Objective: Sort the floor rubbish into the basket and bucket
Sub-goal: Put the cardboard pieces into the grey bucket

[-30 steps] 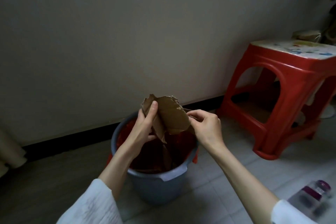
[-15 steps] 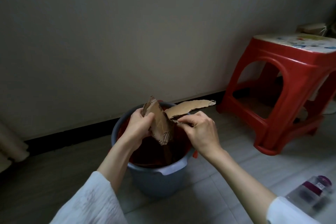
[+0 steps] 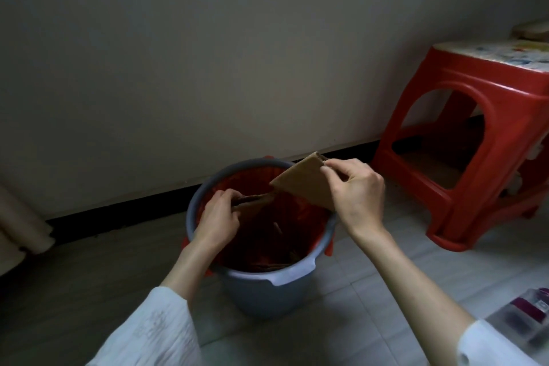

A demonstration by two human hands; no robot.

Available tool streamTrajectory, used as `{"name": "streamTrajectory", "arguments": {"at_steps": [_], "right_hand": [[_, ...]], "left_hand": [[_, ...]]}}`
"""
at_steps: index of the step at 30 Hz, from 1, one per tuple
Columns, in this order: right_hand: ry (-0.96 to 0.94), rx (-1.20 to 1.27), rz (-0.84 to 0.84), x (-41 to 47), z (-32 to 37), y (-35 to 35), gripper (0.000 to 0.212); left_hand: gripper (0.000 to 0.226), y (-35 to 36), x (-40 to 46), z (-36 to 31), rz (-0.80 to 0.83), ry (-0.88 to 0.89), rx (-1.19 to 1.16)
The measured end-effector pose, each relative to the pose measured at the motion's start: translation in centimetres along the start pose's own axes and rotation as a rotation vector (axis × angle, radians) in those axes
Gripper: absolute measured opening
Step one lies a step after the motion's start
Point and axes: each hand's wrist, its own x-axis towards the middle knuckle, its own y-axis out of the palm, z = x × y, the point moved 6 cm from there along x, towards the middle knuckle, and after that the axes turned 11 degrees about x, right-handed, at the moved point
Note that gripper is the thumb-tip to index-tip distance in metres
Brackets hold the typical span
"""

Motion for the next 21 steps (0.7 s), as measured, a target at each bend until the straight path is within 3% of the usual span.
{"name": "streamTrajectory", "arguments": {"at_steps": [3, 9, 12, 14, 17, 21], "right_hand": [[0.025, -0.010, -0.071, 0.8, -0.6, -0.8, 0.012], [-0.077, -0.030, -0.009, 0.6, 0.1, 0.4, 0.012], [-0.172, -0.004, 0.051, 0.1, 1.3, 1.7, 0.013], [-0.217, 0.008, 0.066, -0.1, 2.0, 2.4, 0.013], [-0.266, -0.008, 0.106, -0.7, 2.7, 4.1, 0.013], [-0.307, -0.010, 0.157, -1.9, 3.5, 6.7, 0.012]], "left_hand": [[0.032, 1.0, 0.0, -0.1, 0.084, 0.086, 0.069], [0.059, 5.2, -1.1, 0.1, 0.554, 0.177, 0.416], [0.060, 5.2, -0.8, 0.4, 0.611, 0.150, 0.413], [0.056, 4.0, -0.1, 0.6, 0.517, 0.150, 0.399], [0.043, 1.6, 0.4, 1.3, 0.209, 0.163, 0.390], [0.049, 0.1, -1.0, 3.0, -0.078, 0.123, 0.161]]}}
